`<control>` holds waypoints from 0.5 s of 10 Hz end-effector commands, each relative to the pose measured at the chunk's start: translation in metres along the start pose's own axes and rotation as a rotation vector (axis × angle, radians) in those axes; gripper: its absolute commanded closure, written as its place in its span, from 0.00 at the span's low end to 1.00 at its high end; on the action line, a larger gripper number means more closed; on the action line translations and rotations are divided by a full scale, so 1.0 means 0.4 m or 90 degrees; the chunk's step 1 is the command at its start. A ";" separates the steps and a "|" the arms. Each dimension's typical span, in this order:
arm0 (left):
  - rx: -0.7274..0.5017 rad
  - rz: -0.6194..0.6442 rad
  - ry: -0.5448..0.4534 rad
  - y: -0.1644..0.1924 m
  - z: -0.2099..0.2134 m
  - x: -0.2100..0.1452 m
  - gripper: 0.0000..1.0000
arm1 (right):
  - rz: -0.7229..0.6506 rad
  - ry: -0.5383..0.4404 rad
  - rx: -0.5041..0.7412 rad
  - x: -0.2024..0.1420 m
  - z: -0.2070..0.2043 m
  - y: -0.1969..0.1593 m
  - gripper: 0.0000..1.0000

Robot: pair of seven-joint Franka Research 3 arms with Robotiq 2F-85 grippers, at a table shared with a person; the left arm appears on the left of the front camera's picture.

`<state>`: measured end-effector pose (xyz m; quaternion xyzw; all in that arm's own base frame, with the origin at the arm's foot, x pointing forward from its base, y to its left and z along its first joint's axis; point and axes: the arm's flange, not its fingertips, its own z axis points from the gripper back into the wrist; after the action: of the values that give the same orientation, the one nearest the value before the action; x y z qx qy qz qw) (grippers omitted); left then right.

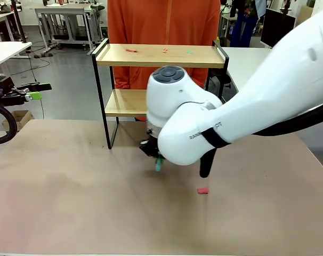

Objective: Clean the shelf.
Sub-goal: Clean the specific section of the Shelf indicated by the human with the Duster.

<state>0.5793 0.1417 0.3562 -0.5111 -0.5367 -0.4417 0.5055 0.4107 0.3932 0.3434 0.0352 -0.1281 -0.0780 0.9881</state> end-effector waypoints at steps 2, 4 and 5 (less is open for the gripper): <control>0.001 -0.004 0.006 -0.008 -0.003 0.007 0.00 | -0.027 0.032 -0.044 0.016 0.012 -0.145 0.87; 0.001 -0.004 0.006 -0.008 -0.003 0.007 0.00 | -0.056 0.036 -0.089 0.023 0.016 -0.220 0.87; 0.001 -0.004 0.006 -0.008 -0.003 0.007 0.00 | -0.062 0.033 -0.101 0.018 0.031 -0.258 0.87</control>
<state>0.5794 0.1416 0.3562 -0.5111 -0.5367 -0.4418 0.5055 0.4094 0.3034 0.3387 -0.0265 -0.1025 -0.1326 0.9855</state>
